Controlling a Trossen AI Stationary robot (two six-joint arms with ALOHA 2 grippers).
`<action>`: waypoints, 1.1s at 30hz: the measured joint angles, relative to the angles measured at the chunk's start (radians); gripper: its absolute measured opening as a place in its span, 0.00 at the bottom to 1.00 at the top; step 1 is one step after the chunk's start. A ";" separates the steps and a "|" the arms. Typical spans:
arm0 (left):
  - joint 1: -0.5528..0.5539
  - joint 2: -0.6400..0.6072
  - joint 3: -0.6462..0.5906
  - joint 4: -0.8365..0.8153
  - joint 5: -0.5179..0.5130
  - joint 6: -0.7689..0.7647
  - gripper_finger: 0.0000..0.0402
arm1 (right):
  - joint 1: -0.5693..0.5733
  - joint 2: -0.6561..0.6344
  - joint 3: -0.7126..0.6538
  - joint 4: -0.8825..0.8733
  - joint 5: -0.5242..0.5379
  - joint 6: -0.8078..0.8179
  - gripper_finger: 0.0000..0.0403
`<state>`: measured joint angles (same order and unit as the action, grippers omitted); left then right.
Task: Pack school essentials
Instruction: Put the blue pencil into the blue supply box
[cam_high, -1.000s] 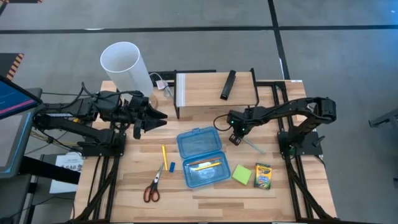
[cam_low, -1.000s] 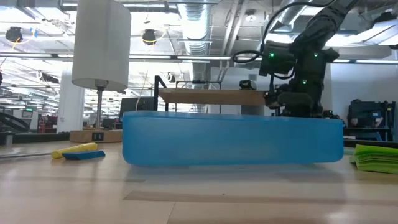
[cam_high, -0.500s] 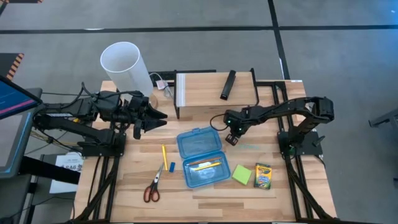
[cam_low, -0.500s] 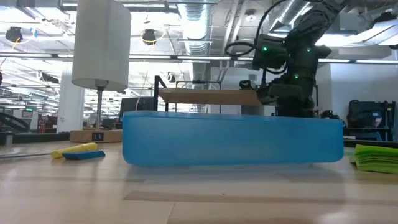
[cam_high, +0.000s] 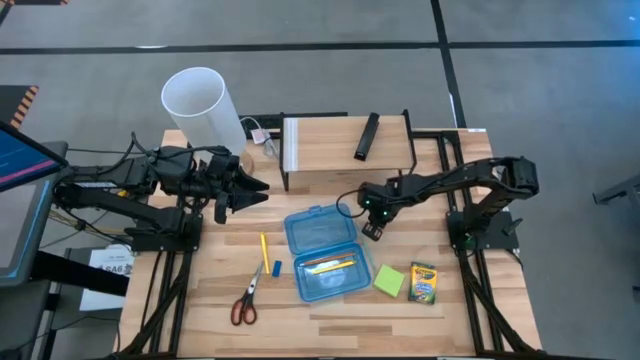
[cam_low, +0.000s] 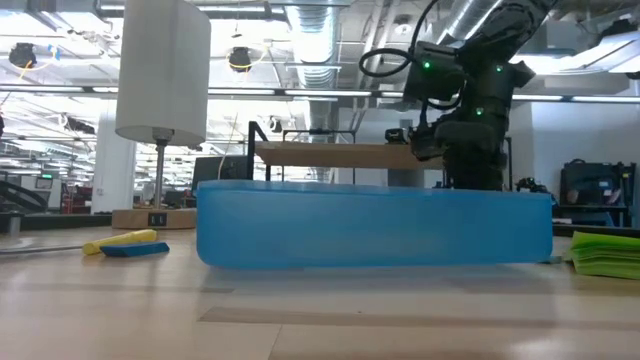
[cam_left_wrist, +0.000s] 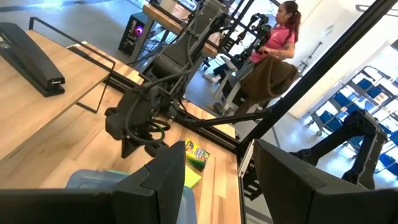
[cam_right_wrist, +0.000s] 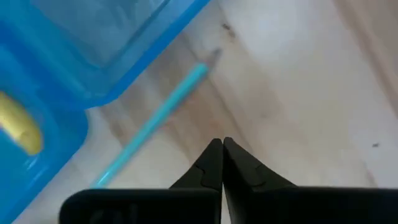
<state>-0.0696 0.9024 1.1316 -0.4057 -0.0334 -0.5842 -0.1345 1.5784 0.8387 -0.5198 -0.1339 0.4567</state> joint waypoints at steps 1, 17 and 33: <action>0.000 0.000 0.000 0.000 0.000 0.000 0.44 | 0.006 -0.004 0.000 0.004 -0.012 0.011 0.09; 0.000 0.000 0.000 -0.002 0.009 0.000 0.44 | 0.229 -0.016 0.002 0.116 -0.056 0.334 0.34; 0.000 0.000 0.000 -0.002 0.009 0.038 0.44 | 0.338 -0.002 0.002 0.045 0.067 0.481 0.49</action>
<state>-0.0696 0.9028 1.1313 -0.4072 -0.0242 -0.5461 0.2031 1.5764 0.8402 -0.4751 -0.0671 0.9379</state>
